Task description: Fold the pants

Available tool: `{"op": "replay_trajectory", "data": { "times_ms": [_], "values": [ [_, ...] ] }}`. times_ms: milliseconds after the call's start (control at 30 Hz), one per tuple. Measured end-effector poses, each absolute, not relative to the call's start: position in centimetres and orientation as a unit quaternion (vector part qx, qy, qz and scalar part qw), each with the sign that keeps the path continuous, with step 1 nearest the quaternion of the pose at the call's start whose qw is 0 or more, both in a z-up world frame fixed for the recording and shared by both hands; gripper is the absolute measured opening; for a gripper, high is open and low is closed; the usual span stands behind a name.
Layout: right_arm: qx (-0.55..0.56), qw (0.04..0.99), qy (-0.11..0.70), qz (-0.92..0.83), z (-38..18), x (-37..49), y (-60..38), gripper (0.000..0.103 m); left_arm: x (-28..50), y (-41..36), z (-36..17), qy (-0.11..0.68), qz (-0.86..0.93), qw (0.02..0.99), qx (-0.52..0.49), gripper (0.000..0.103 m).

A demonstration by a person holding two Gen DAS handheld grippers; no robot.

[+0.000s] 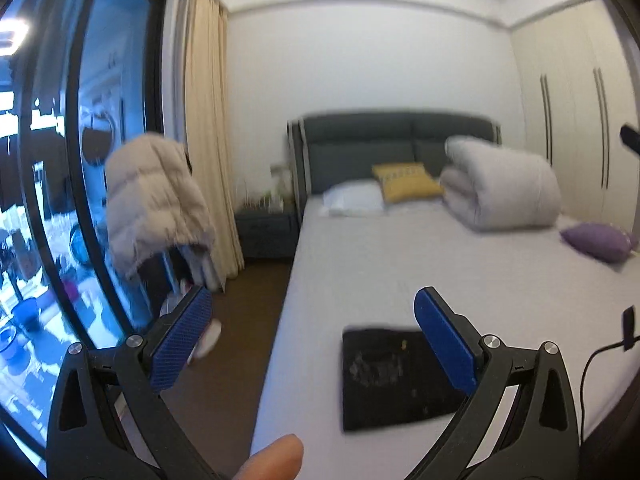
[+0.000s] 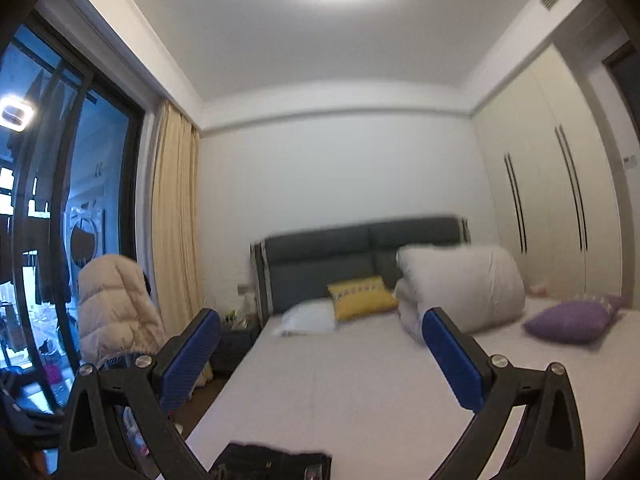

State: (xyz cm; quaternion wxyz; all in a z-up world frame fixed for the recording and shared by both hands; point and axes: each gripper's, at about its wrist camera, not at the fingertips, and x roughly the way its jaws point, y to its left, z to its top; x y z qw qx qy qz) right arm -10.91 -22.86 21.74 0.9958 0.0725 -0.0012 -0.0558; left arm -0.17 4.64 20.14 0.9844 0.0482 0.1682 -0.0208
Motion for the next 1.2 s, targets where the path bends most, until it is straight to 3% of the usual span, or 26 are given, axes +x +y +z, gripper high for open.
{"op": "replay_trajectory", "data": {
  "times_ms": [267, 400, 700, 1200],
  "values": [
    [0.117, 0.965, 0.206, -0.114, 15.9, -7.1, -23.5, 0.103, 4.9, 2.6, 11.2, 0.293, -0.015, 0.955, 0.045, 0.103],
    [0.129, 0.945, 0.272, -0.126, 12.8, -6.3, -23.7, 0.103, 6.8, 2.3, 6.7, 0.351, -0.026, 0.936, 0.014, 0.103],
    [0.078, 0.937, 0.322, -0.107, 9.5, -6.8, -20.8, 0.103, 9.4, 1.9, 0.6, 0.402, -0.026, 0.915, 0.000, 0.103],
    [0.060, 0.915, 0.390, -0.079, 6.3, -5.1, -19.2, 0.103, 8.8, 2.5, -0.4, 0.421, -0.023, 0.907, 0.012, 0.103]
  ]
}}
